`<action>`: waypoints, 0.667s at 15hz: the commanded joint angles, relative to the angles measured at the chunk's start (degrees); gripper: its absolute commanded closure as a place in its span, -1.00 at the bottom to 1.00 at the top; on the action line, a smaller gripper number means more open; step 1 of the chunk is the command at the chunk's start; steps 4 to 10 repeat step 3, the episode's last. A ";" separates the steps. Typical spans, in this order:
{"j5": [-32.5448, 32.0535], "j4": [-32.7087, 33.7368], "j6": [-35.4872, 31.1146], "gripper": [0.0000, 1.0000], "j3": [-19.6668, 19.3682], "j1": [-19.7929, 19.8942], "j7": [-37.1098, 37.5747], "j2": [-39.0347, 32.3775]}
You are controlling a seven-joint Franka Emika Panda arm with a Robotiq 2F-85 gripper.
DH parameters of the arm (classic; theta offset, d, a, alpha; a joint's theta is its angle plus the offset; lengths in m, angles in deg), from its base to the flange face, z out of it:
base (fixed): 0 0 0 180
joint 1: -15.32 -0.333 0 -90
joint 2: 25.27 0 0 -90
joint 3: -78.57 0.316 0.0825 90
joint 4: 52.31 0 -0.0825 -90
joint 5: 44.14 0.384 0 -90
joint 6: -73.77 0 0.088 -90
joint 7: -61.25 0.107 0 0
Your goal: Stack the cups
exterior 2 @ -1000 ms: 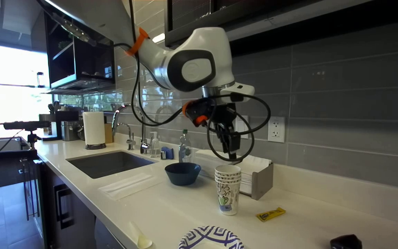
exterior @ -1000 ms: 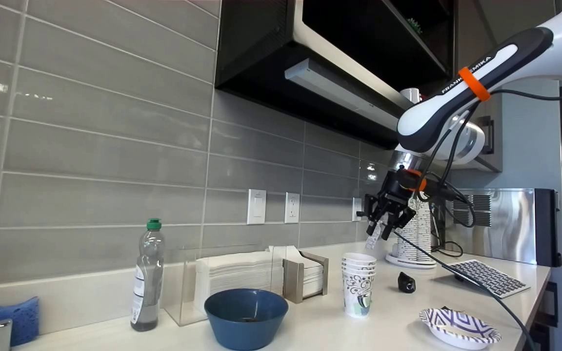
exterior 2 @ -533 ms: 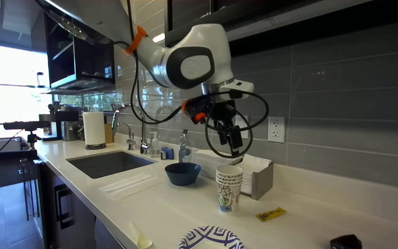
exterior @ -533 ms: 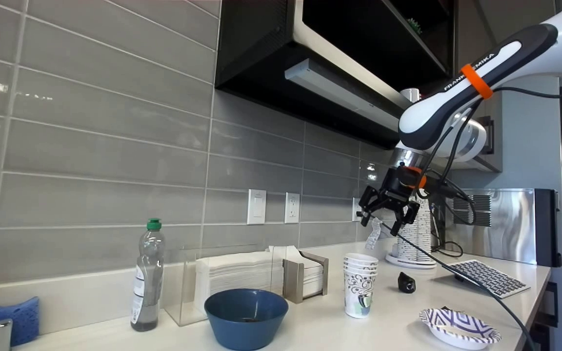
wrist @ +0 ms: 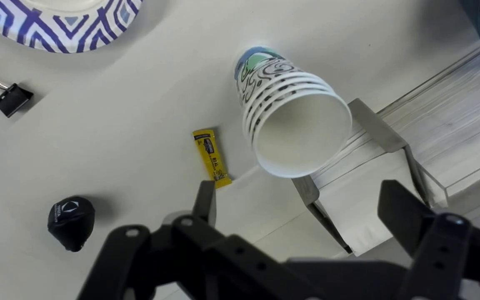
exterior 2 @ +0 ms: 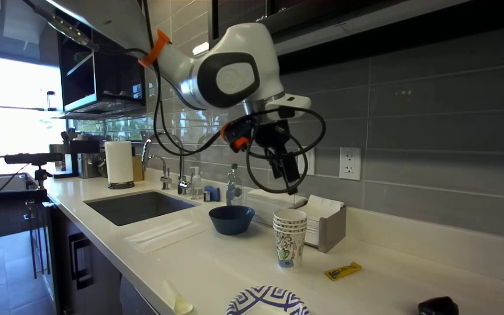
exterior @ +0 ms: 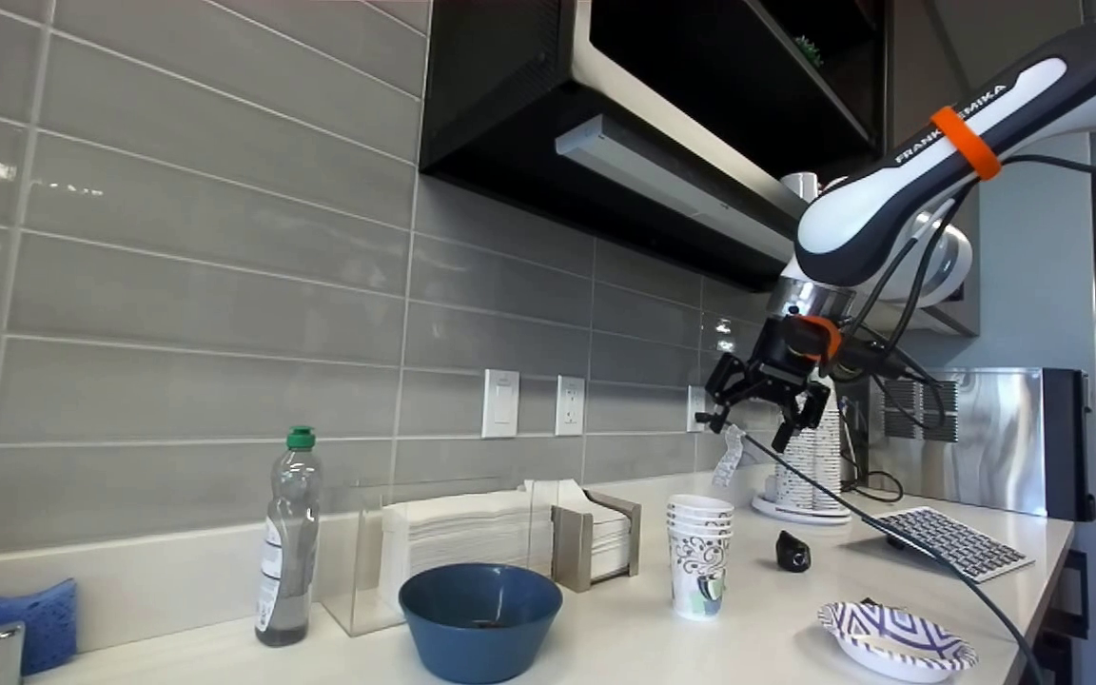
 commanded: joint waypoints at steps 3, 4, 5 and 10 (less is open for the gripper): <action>0.07 -1.13 -0.14 -1.00 0.31 0.25 -0.14 1.08; 0.07 -1.13 -0.14 -1.00 0.31 0.25 -0.14 1.08; 0.07 -1.13 -0.14 -1.00 0.31 0.25 -0.14 1.08; 0.07 -1.13 -0.14 -1.00 0.31 0.25 -0.14 1.08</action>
